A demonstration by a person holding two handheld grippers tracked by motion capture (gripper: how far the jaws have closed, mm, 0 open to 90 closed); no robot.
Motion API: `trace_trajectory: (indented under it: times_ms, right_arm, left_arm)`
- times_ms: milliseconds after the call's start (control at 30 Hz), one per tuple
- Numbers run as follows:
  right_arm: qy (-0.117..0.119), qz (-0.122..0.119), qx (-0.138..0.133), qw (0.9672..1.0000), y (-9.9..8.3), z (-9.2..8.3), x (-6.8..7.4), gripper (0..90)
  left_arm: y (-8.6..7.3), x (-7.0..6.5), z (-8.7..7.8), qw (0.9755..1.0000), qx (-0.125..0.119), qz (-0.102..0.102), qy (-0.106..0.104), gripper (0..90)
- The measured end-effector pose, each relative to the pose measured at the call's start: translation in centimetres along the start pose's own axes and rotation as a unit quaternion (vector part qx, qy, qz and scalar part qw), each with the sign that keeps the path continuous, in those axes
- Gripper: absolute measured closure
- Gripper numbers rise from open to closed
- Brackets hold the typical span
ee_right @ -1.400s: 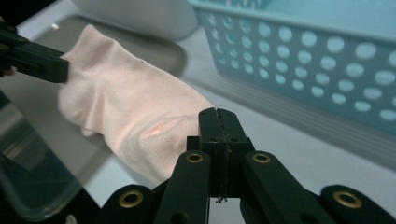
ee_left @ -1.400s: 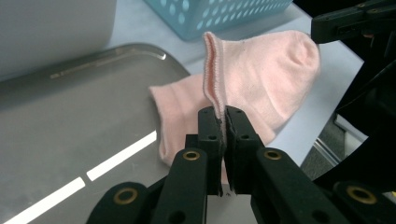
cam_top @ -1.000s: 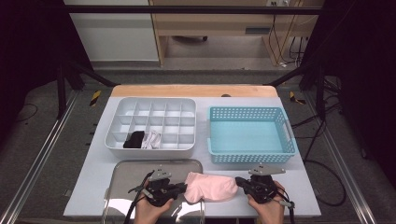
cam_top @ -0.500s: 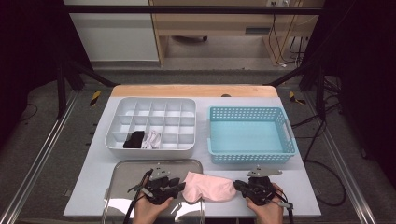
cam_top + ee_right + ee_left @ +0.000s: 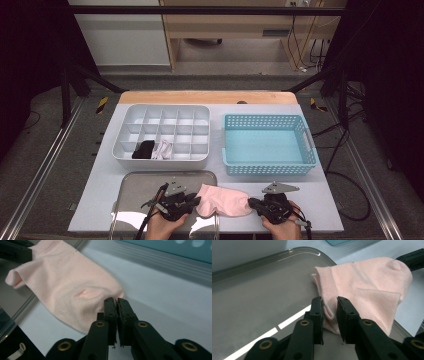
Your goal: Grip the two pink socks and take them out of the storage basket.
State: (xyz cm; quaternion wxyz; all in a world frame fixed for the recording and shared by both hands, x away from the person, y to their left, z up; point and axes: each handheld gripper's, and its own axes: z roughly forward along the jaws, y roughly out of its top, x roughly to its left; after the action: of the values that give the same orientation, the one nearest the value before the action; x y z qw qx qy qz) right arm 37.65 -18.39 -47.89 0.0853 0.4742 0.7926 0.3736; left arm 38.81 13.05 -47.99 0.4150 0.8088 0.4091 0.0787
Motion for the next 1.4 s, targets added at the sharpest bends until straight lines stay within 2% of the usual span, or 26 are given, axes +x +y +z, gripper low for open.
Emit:
trace_trajectory:
  times_ms: [33, 133, 200, 267, 400, 567, 667, 867, 1033, 1400]
  right_arm:
    - [0.003, 0.005, 0.004, 1.0, 0.1, -0.1, -0.1, 88.2]
    - [0.008, 0.007, 0.004, 0.9999, 0.2, -0.2, -0.3, 88.3]
    - [0.002, 0.004, -0.001, 1.0, 0.4, -0.4, -0.7, 88.3]
    - [-0.01, 0.003, -0.005, 0.9999, 0.7, -0.5, -1.0, 88.3]
    - [-0.032, -0.01, -0.013, 0.9993, 1.3, -0.2, -1.8, 87.9]
    - [-0.036, -0.016, -0.013, 0.9991, 1.2, 0.3, -2.0, 85.7]
    - [-0.039, -0.014, -0.023, 0.9989, 1.2, 0.2, -2.1, 79.9]
    - [-0.039, -0.01, -0.065, 0.9971, 1.2, -0.9, -2.3, 75.6]
    - [-0.042, -0.008, -0.09, 0.995, 1.2, -1.8, -2.7, 73.0]
    - [-0.036, -0.008, -0.101, 0.9942, 1.0, -2.1, -2.8, 68.1]
  left_arm:
    - [0.0, 0.0, 0.0, 1.0, 0.0, -0.003, -0.002, 79.8]
    - [0.0, 0.1, -0.1, 1.0, 0.0, -0.007, -0.007, 82.2]
    - [0.1, 0.0, -0.1, 0.9999, -0.003, -0.005, -0.011, 83.4]
    - [0.2, -0.2, 0.0, 0.9998, -0.005, 0.003, -0.018, 83.6]
    - [0.5, -0.6, 0.4, 0.9997, -0.003, 0.018, -0.013, 83.4]
    - [0.5, -0.6, 0.5, 0.9998, -0.005, 0.015, -0.015, 82.8]
    - [0.6, -0.5, 0.4, 0.9997, -0.008, 0.015, -0.016, 81.4]
    - [1.0, -0.4, -0.6, 0.9992, -0.033, 0.015, -0.016, 74.1]
    - [1.9, -0.4, -1.2, 0.9983, -0.051, 0.021, -0.016, 73.3]
    - [3.8, -2.4, 0.0, 0.9958, -0.071, 0.053, -0.023, 84.8]
